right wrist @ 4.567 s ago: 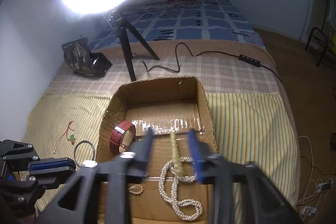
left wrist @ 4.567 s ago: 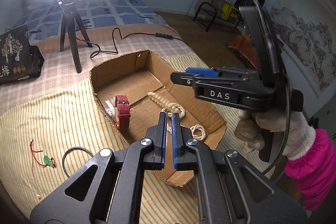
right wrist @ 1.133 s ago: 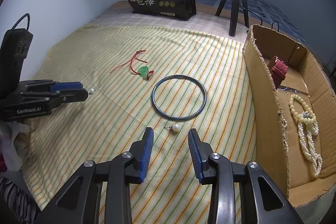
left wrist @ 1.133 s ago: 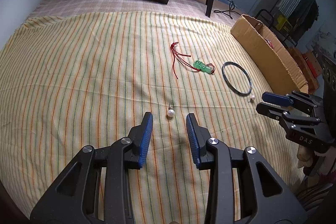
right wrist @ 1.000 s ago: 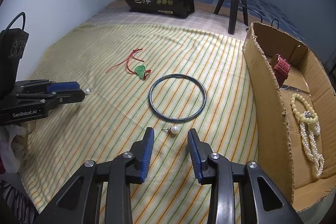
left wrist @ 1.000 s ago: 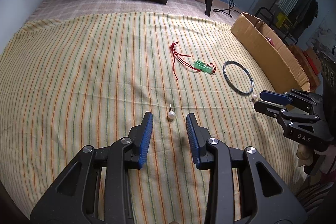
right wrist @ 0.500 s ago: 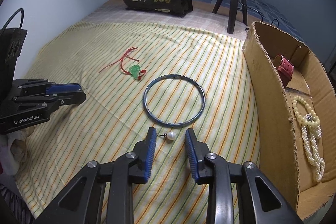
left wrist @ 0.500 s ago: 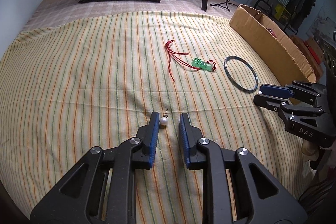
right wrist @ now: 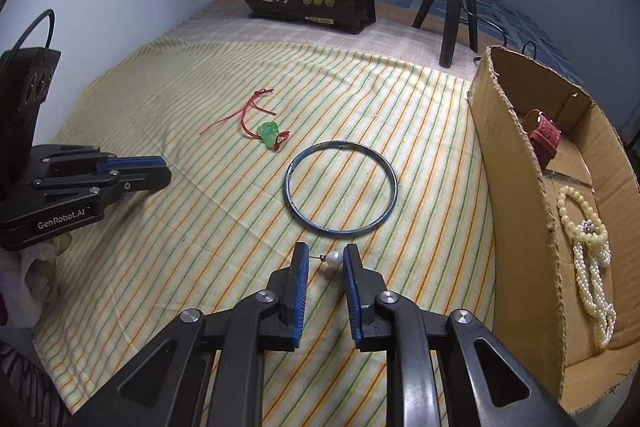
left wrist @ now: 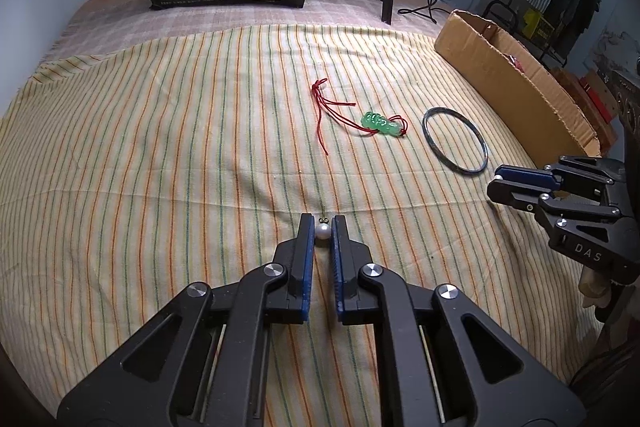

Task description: Organize jewelry

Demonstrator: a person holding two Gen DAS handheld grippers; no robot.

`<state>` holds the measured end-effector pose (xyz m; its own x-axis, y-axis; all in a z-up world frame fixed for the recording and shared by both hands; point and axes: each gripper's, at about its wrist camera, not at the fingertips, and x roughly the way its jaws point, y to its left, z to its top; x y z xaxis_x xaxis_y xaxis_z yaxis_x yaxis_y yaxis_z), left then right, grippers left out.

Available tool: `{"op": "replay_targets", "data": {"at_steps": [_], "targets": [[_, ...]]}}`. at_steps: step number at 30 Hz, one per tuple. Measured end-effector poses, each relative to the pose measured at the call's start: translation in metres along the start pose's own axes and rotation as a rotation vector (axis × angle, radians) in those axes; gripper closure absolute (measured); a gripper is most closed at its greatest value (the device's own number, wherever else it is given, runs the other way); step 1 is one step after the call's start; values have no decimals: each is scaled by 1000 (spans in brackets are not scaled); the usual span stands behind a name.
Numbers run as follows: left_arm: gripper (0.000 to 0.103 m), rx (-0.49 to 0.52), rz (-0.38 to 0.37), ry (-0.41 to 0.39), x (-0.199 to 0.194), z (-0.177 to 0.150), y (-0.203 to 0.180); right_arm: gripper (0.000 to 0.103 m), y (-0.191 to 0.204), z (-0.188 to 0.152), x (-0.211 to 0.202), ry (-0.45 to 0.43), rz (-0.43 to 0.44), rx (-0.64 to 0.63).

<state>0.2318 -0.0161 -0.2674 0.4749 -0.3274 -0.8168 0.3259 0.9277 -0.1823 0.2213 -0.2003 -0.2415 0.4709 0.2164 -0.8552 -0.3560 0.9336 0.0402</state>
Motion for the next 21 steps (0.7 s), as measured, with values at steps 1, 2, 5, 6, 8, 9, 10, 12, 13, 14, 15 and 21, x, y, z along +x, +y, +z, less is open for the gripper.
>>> {"op": "replay_targets", "data": {"at_steps": [1,2,5,6,8,9,10,12,13,14,15,21], "targets": [[97,0,1,-2,-2,0,0,87,0,0,-1,-1,2,0],[97,-1,2,-3,-3,-1,-1,87,0,-1,-4,-4,5,-1],[97,-8,3,-13,-9,-2,-1,87,0,-2,-12,-16,8,-3],[97,-10,3,-16,-12,-3,-1,87,0,-2,-14,-19,10,-3],[97,-11,4,-21,-16,-4,-2,87,-1,-3,-20,-27,15,1],[97,-12,4,-24,-19,-5,-3,87,-2,-3,-22,-31,18,5],[97,-12,4,-28,-23,-5,-4,87,-3,-4,-26,-36,22,12],[97,-8,4,-36,-29,-5,-7,87,-6,-4,-32,-46,36,32],[97,-6,2,-40,-33,-5,-9,87,-7,-5,-36,-52,39,39],[97,-4,2,-43,-35,-4,-10,87,-8,-5,-40,-60,42,44],[97,-2,-1,-49,-39,-3,-13,87,-9,-5,-45,-69,44,47],[97,21,-19,-79,-56,5,-31,87,-17,-8,-72,-116,43,58]]}}
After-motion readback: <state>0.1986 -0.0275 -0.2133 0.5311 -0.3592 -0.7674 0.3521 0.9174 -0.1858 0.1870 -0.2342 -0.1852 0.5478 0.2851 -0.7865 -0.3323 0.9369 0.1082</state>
